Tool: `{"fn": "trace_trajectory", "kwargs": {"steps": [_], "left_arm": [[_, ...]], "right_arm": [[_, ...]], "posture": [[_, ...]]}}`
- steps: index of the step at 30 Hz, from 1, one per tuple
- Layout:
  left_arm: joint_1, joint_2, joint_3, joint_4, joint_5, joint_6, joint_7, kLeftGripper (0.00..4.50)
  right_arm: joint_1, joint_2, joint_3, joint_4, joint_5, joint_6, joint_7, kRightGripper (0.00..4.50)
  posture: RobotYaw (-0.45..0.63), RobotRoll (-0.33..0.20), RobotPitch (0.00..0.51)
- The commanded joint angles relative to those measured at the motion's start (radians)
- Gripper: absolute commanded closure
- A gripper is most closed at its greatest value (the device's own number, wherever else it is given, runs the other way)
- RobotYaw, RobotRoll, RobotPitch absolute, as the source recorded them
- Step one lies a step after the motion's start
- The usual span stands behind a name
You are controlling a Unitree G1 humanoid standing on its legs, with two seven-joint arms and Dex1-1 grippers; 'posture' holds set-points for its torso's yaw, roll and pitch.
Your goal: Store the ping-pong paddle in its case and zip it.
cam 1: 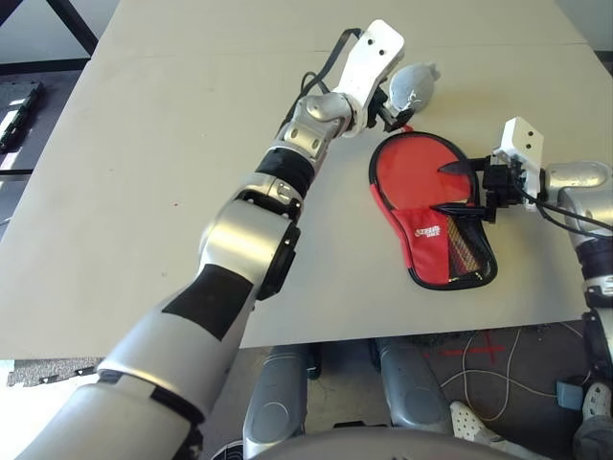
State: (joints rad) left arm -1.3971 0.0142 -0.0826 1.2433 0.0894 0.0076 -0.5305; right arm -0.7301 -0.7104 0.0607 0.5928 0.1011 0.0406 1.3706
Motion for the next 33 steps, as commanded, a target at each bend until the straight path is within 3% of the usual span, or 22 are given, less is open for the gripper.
{"fn": "trace_trajectory", "kwargs": {"steps": [1, 12, 17, 23, 26, 29, 33], "left_arm": [[0.002, -0.027, -0.004, 0.036, 0.015, 0.036, 0.004, 0.04], [0.004, -0.028, 0.009, 0.038, 0.007, 0.046, -0.023, 0.04], [0.063, 0.042, -0.031, -0.038, 0.011, -0.001, -0.239, 0.04], [0.229, 0.130, -0.070, -0.327, -0.027, 0.025, -0.448, 0.04], [0.384, 0.180, -0.085, -0.633, -0.088, 0.126, -0.536, 0.04], [0.476, 0.212, -0.098, -0.820, -0.120, 0.212, -0.559, 0.04], [0.543, 0.235, -0.113, -0.951, -0.146, 0.298, -0.551, 0.04]], "right_arm": [[0.079, 0.009, 0.066, 0.026, -0.043, 0.033, 0.005, 0.00], [0.100, 0.006, 0.066, -0.011, -0.031, 0.050, -0.010, 0.00], [0.104, 0.007, 0.062, -0.013, -0.026, 0.055, -0.018, 0.00], [0.117, 0.008, 0.054, -0.021, -0.018, 0.058, -0.028, 0.00], [0.119, 0.015, 0.046, -0.017, -0.014, 0.059, -0.041, 0.00], [0.120, 0.017, 0.043, -0.016, -0.010, 0.062, -0.046, 0.00], [0.120, 0.020, 0.046, -0.011, -0.007, 0.062, -0.053, 0.00]], "posture": [[-0.19, 0.000, 0.287], [-0.19, 0.000, 0.287], [-0.19, 0.000, 0.284], [-0.18, 0.000, 0.277], [-0.17, 0.000, 0.273], [-0.16, 0.000, 0.269], [-0.15, 0.000, 0.269]]}}
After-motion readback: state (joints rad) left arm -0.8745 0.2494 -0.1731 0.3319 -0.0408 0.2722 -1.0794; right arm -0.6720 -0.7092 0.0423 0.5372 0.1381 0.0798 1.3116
